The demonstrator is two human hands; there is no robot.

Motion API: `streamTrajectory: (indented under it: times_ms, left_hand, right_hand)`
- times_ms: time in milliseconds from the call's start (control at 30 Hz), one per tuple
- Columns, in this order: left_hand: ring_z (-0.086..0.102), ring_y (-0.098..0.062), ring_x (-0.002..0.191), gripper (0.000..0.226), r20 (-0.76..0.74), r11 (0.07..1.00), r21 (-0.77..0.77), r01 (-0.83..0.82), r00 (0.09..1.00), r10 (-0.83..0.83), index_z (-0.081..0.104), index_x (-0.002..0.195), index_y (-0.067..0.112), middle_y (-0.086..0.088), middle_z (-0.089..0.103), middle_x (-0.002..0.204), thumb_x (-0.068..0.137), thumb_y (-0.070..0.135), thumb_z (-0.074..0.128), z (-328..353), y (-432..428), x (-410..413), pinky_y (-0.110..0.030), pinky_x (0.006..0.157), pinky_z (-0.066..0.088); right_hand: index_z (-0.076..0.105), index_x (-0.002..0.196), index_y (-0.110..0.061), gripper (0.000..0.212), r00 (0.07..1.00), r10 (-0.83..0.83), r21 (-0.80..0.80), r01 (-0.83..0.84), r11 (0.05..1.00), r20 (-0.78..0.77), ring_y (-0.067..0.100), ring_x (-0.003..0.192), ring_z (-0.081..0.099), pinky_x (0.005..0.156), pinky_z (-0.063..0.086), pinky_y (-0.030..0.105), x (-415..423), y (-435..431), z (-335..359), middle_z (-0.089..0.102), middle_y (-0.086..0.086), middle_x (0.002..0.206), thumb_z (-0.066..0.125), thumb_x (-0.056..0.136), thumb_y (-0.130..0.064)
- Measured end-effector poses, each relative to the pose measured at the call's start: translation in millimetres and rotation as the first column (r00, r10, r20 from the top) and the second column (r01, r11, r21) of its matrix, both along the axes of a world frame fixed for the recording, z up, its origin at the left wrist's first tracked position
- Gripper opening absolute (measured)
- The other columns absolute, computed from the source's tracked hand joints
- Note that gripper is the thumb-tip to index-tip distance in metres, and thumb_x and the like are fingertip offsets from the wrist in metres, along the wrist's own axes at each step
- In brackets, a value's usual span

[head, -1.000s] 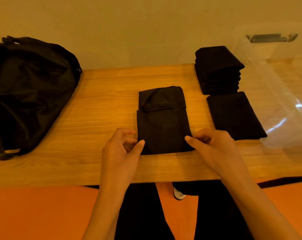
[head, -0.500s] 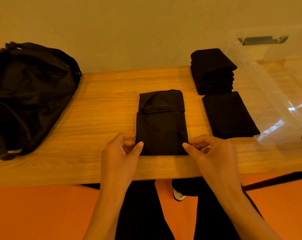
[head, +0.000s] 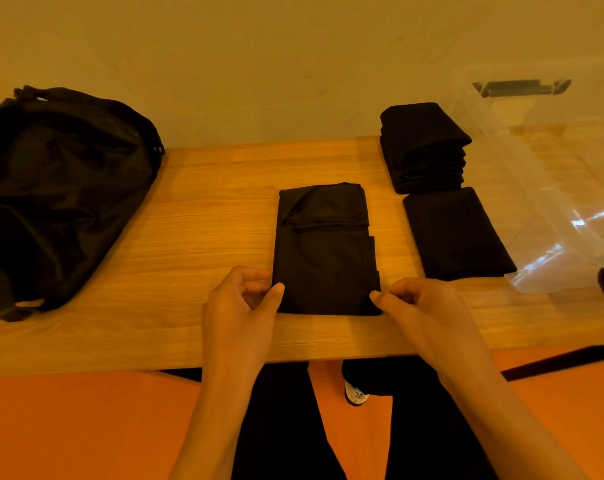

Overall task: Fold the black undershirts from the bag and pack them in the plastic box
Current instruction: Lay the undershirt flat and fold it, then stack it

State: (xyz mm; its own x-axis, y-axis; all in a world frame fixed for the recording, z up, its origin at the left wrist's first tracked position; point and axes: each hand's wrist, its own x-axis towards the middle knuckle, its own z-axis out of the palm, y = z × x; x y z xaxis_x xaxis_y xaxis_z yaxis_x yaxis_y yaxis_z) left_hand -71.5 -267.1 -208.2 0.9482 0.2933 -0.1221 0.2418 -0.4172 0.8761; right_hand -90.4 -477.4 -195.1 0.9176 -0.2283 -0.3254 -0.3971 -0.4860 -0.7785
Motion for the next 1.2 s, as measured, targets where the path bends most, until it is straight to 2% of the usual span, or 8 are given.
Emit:
streamTrajectory:
  times_ms: [267, 400, 533, 633, 767, 933, 1100, 1200]
  left_hand:
    - [0.063, -0.007, 0.081, 0.014, -0.038, 0.998, 0.066, 0.001, 0.999, 0.002, 0.066, 0.1, 0.025, 0.008, 0.067, 0.084, 0.09, 0.02, 0.075, 0, 1, -2, -0.021, 0.066, 0.044]
    - [0.061, -0.005, 0.082, 0.012, -0.074, 0.98, 0.193, 0.042, 0.997, -0.028, 0.064, 0.103, 0.025, 0.011, 0.065, 0.086, 0.093, 0.028, 0.071, 2, 2, -1, -0.019, 0.063, 0.042]
    - [0.058, -0.004, 0.077, 0.019, -0.043, 0.954, 0.282, 0.103, 0.995, -0.094, 0.061, 0.104, 0.026, 0.011, 0.063, 0.084, 0.096, 0.043, 0.063, 8, -4, 21, -0.021, 0.063, 0.044]
    - [0.06, -0.006, 0.079, 0.021, -0.001, 0.948, 0.298, 0.11, 0.993, -0.115, 0.063, 0.102, 0.023, 0.009, 0.065, 0.082, 0.095, 0.043, 0.065, 5, -6, 46, -0.025, 0.067, 0.049]
    - [0.056, -0.002, 0.073, 0.012, 0.016, 0.94, 0.313, 0.134, 0.989, -0.146, 0.061, 0.097, 0.023, 0.014, 0.058, 0.078, 0.097, 0.034, 0.067, 0, -9, 63, -0.019, 0.063, 0.045]
    - [0.053, -0.003, 0.067, 0.012, 0.078, 0.942, 0.321, 0.101, 0.988, -0.133, 0.06, 0.091, 0.022, 0.012, 0.056, 0.073, 0.099, 0.031, 0.063, -7, -3, 65, -0.017, 0.057, 0.039]
    - [0.052, -0.002, 0.063, 0.014, 0.114, 0.913, 0.4, 0.083, 0.984, -0.139, 0.058, 0.093, 0.023, 0.014, 0.056, 0.07, 0.099, 0.035, 0.062, -8, -5, 62, -0.015, 0.053, 0.034]
    - [0.056, -0.003, 0.067, 0.015, 0.145, 0.925, 0.374, 0.065, 0.981, -0.128, 0.059, 0.097, 0.024, 0.014, 0.058, 0.073, 0.099, 0.039, 0.062, -8, -2, 54, -0.022, 0.057, 0.045]
  right_hand:
    - [0.065, 0.078, -0.029, 0.017, 0.995, 0.098, -0.082, -0.101, 0.992, -0.035, 0.006, 0.074, 0.059, 0.057, 0.036, 0.012, -6, 2, 0, 0.063, -0.009, 0.076, 0.068, 0.094, -0.033]
    - [0.065, 0.086, -0.028, 0.018, 0.989, 0.125, -0.098, -0.132, 0.986, -0.077, 0.006, 0.076, 0.059, 0.058, 0.036, 0.013, -2, 3, 3, 0.063, -0.009, 0.08, 0.066, 0.092, -0.045]
    - [0.063, 0.095, -0.027, 0.024, 0.997, 0.051, -0.143, -0.043, 0.989, 0.05, 0.004, 0.074, 0.057, 0.058, 0.037, 0.016, 25, 5, 5, 0.061, -0.01, 0.08, 0.061, 0.093, -0.051]
    - [0.064, 0.091, -0.022, 0.022, 0.993, 0.033, -0.179, -0.012, 0.984, 0.113, 0.005, 0.071, 0.057, 0.061, 0.04, 0.017, 47, 9, 2, 0.063, -0.006, 0.075, 0.063, 0.096, -0.043]
    - [0.067, 0.089, -0.021, 0.016, 0.975, 0.008, -0.224, 0.044, 0.974, 0.223, 0.006, 0.069, 0.06, 0.072, 0.047, 0.02, 56, 8, -7, 0.064, -0.006, 0.071, 0.066, 0.096, -0.035]
    - [0.063, 0.092, -0.03, 0.009, 0.944, 0.005, -0.215, 0.07, 0.974, 0.33, -0.002, 0.072, 0.058, 0.059, 0.042, 0.008, 56, 11, -15, 0.06, -0.016, 0.077, 0.068, 0.093, -0.038]
    - [0.066, 0.108, -0.029, 0.022, 0.941, 0.069, -0.288, 0.032, 0.957, 0.332, 0.002, 0.068, 0.059, 0.062, 0.047, 0.018, 63, 11, -21, 0.06, -0.014, 0.071, 0.071, 0.09, -0.041]
    - [0.067, 0.116, -0.029, 0.027, 0.948, 0.132, -0.305, -0.039, 0.951, 0.289, 0.004, 0.068, 0.059, 0.068, 0.051, 0.024, 66, 7, -20, 0.061, -0.011, 0.069, 0.07, 0.091, -0.039]
